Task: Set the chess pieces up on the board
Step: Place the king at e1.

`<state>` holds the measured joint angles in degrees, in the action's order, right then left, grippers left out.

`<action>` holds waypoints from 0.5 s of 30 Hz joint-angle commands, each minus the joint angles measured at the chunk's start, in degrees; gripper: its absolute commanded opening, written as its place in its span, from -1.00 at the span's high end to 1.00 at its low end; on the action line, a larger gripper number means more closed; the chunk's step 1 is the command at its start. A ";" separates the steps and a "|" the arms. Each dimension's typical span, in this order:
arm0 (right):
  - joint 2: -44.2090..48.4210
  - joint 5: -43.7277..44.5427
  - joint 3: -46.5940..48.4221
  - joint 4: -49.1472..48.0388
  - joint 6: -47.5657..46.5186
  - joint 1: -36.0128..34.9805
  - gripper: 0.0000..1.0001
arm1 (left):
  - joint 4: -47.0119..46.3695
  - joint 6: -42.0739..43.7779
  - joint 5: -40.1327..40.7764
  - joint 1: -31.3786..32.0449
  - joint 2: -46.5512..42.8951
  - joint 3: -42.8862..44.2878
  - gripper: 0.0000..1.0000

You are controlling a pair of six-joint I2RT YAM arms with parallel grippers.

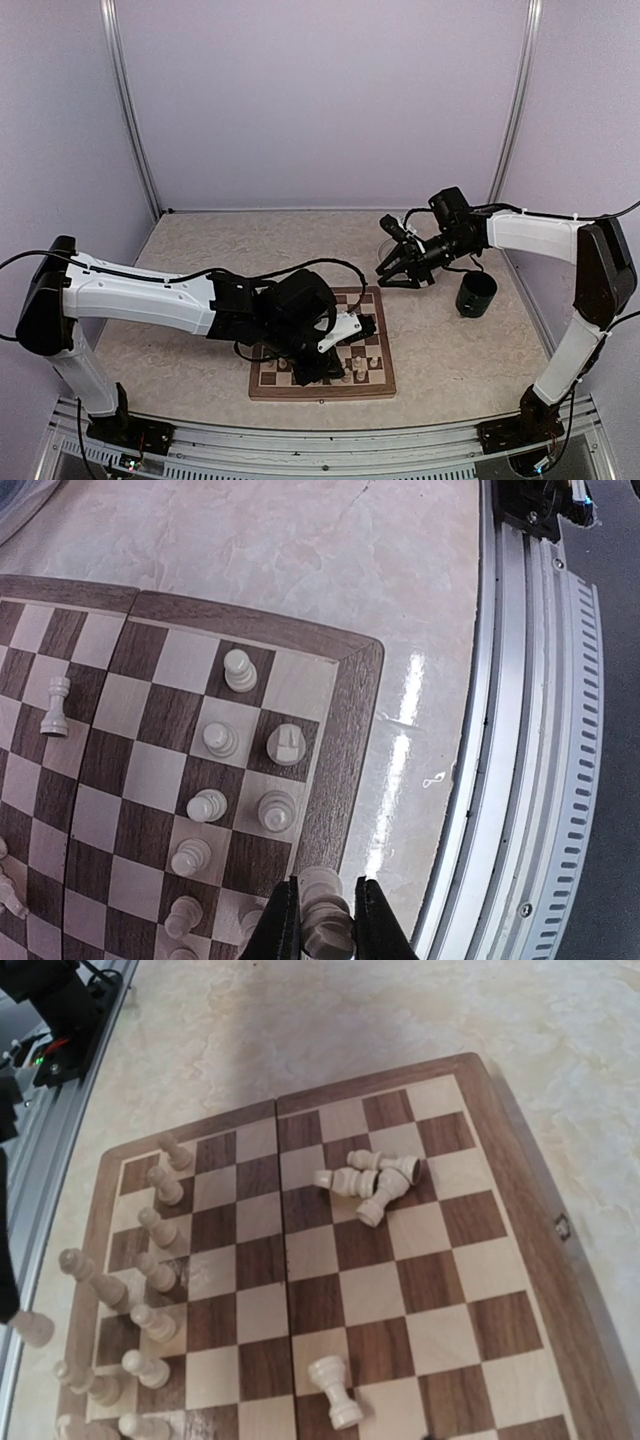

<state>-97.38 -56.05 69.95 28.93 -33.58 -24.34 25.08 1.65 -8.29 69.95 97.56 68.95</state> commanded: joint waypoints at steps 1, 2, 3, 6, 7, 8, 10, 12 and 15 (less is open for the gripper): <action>1.60 0.33 -0.95 -0.36 -0.42 0.08 0.15 | 1.31 0.91 0.53 0.49 1.32 2.38 0.87; 1.66 0.25 -0.96 -0.33 -0.43 0.08 0.15 | 1.29 0.90 0.82 0.52 1.52 2.23 0.86; 1.67 0.18 -1.00 -0.38 -0.43 0.08 0.15 | 1.22 0.71 1.33 0.56 1.65 2.12 0.86; 1.60 0.02 -0.97 -0.29 -0.43 0.06 0.15 | 0.49 0.50 2.96 0.49 2.05 2.13 0.85; 1.54 -0.02 -0.97 -0.27 -0.42 0.08 0.15 | 0.27 0.21 3.43 0.46 2.17 2.23 0.84; 1.58 -0.02 -0.96 -0.27 -0.43 0.06 0.15 | 0.00 -0.08 3.56 0.49 2.26 2.24 0.84; 1.67 -0.02 -0.96 -0.19 -0.43 0.08 0.15 | -0.24 -0.60 3.91 0.36 2.52 1.98 0.83; 1.67 -0.02 -1.14 -0.16 -0.43 0.08 0.15 | -0.38 -0.76 4.06 0.28 2.75 1.58 0.82; 1.63 -0.09 -1.22 -0.19 -0.39 0.08 0.15 | -0.72 -0.85 3.94 0.08 3.05 1.07 0.81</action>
<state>-97.38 -56.03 69.47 28.88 -33.58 -24.34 25.71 1.43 -5.26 70.15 99.61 69.80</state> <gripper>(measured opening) 0.425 0.148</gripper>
